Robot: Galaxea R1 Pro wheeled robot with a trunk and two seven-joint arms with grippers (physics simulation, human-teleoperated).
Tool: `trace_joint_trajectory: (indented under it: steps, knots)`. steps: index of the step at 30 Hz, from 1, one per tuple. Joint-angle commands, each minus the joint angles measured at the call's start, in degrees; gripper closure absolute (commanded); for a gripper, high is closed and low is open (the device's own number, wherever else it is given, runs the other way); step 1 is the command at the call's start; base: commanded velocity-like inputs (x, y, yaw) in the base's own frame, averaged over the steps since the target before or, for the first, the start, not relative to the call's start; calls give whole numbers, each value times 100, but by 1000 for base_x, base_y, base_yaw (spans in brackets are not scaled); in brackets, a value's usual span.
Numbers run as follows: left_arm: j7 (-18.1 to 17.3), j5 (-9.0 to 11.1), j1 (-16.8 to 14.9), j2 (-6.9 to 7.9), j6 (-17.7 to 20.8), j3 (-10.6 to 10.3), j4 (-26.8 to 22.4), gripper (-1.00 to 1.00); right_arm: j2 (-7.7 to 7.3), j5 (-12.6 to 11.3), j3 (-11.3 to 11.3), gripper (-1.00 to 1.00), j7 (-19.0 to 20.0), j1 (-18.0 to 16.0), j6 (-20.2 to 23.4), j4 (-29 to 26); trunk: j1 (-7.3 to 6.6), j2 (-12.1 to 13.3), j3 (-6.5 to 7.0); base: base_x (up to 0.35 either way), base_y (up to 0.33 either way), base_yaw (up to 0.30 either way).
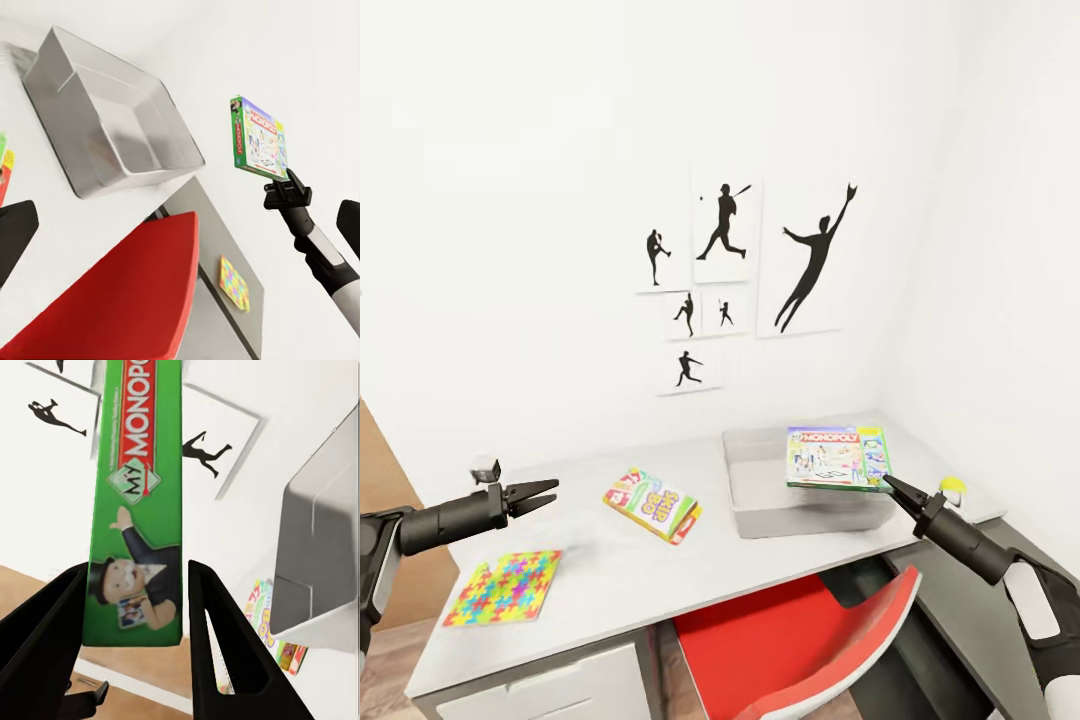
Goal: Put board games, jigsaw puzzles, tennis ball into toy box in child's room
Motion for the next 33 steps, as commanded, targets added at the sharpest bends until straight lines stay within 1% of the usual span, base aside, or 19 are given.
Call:
trace_joint_trajectory:
  steps: [1, 8, 12, 26, 33]
  knots:
    - [-22, -3, -5, 1, 60, 1, -1, -100, 0, -30, -6, 100, 14, -7, 40, 1, 6, -14, -22, 268, -41, 0]
    - [-22, -1, -5, -4, 60, -3, -1, -100, 6, -30, -4, 100, 14, -7, 31, 1, 6, -14, -79, 172, -21, 0]
    - [-22, 0, -5, -7, 56, -6, -1, -100, 8, -30, 0, 100, 14, -7, 24, 1, 6, -14, -89, 203, -79, 0]
    - [-22, -7, -5, 0, 59, 1, -1, -100, 9, -30, -2, 100, 14, -7, 13, 1, 6, -14, -93, 39, -98, 0]
    - [-22, -6, -5, 1, 56, 1, -1, -100, 9, -30, 0, 100, 14, -8, 6, 1, 6, -14, -105, 161, -10, 0]
